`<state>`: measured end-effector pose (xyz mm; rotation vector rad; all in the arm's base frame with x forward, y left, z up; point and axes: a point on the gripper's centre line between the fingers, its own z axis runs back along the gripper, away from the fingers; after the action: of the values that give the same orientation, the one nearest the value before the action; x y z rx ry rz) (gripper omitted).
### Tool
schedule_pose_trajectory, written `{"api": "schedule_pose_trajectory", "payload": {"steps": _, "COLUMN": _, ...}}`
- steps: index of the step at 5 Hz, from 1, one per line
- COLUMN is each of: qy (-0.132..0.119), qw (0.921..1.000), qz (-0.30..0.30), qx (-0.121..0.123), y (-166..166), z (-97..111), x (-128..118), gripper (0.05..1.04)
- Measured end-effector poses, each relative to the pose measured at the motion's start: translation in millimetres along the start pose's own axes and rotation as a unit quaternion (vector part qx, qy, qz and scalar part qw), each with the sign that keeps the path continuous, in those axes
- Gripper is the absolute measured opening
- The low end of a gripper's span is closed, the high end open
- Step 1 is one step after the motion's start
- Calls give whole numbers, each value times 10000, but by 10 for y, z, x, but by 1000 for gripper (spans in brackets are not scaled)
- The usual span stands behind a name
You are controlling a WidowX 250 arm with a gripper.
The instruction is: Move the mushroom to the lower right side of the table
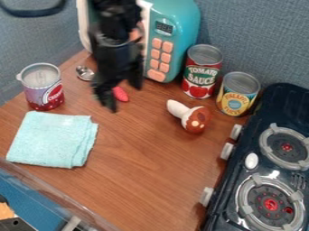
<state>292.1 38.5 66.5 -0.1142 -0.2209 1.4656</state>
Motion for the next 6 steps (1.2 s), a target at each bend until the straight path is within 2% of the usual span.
{"api": "schedule_pose_trajectory", "payload": {"steps": 1, "qy": 109, "qw": 9995, "qz": -264, "qx": -122, "y": -346, "z": -37, "x": -266, "gripper": 999}}
{"api": "schedule_pose_trajectory", "payload": {"steps": 2, "qy": 171, "qw": 9996, "qz": -224, "qx": 12, "y": -633, "z": -191, "x": -507, "gripper": 999}}
{"api": "schedule_pose_trajectory", "payload": {"steps": 3, "qy": 160, "qw": 9991, "qz": -397, "qx": 48, "y": -833, "z": -358, "x": -697, "gripper": 999}}
{"api": "schedule_pose_trajectory", "payload": {"steps": 6, "qy": -106, "qw": 9964, "qz": -742, "qx": 384, "y": -805, "z": -824, "x": -790, "gripper": 999}}
